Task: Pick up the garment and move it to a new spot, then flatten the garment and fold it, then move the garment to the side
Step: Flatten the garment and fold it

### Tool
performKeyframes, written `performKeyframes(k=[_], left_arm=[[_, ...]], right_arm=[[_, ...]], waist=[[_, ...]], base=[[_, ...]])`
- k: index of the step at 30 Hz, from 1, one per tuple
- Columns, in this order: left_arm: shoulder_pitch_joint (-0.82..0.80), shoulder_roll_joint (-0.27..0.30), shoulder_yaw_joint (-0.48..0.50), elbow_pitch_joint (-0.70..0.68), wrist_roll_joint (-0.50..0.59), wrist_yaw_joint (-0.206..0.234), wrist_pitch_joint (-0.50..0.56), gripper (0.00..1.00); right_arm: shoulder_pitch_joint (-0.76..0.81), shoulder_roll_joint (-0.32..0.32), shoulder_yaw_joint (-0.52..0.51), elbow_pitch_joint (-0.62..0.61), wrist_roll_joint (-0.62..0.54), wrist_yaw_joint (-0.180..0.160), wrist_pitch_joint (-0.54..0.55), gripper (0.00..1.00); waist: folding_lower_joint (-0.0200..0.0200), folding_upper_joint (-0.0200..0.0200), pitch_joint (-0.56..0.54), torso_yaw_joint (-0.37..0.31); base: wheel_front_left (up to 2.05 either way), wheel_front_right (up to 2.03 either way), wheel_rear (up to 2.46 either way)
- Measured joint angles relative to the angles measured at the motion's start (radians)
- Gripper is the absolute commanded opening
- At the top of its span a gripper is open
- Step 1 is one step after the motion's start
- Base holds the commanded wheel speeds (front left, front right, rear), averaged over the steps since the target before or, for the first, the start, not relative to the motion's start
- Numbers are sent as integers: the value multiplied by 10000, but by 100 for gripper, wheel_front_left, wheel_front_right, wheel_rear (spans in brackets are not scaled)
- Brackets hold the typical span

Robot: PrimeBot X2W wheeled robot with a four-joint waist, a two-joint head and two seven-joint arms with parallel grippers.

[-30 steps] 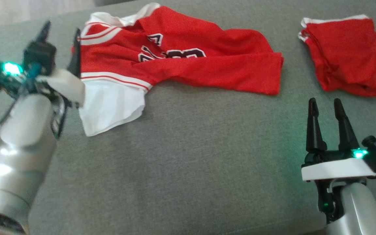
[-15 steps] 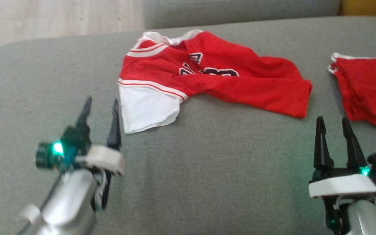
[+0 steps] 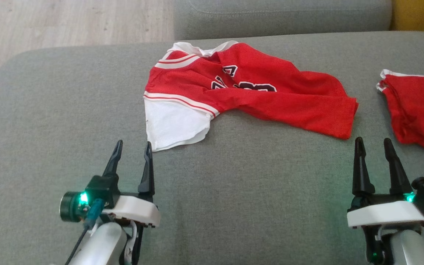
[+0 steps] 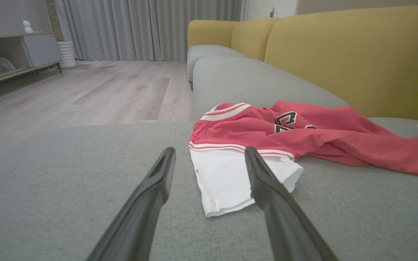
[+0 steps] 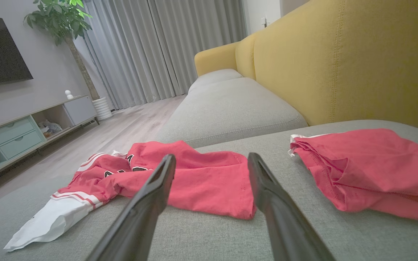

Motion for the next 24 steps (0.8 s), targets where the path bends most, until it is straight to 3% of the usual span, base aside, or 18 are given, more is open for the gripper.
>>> performKeyframes(k=[6, 18, 24], left_arm=[[-96, -19, -73, 449, -10, -178, 153, 100], [-1743, 73, -75, 2360, -59, -426, 1526, 100], [-1967, 52, -73, 3193, -176, -249, 1992, 100]], right_arm=[[-17, 0, 94, -17, 10, 0, 0, 100], [-308, 0, 253, -134, 180, 0, 0, 100], [-475, -2, 249, -142, 284, 0, 0, 100]], waist=[[0, 0, 195, -202], [2, 0, 1070, -897], [1, 0, 1360, -1211]], base=[[0, 0, 0], [0, 0, 0], [0, 0, 0]])
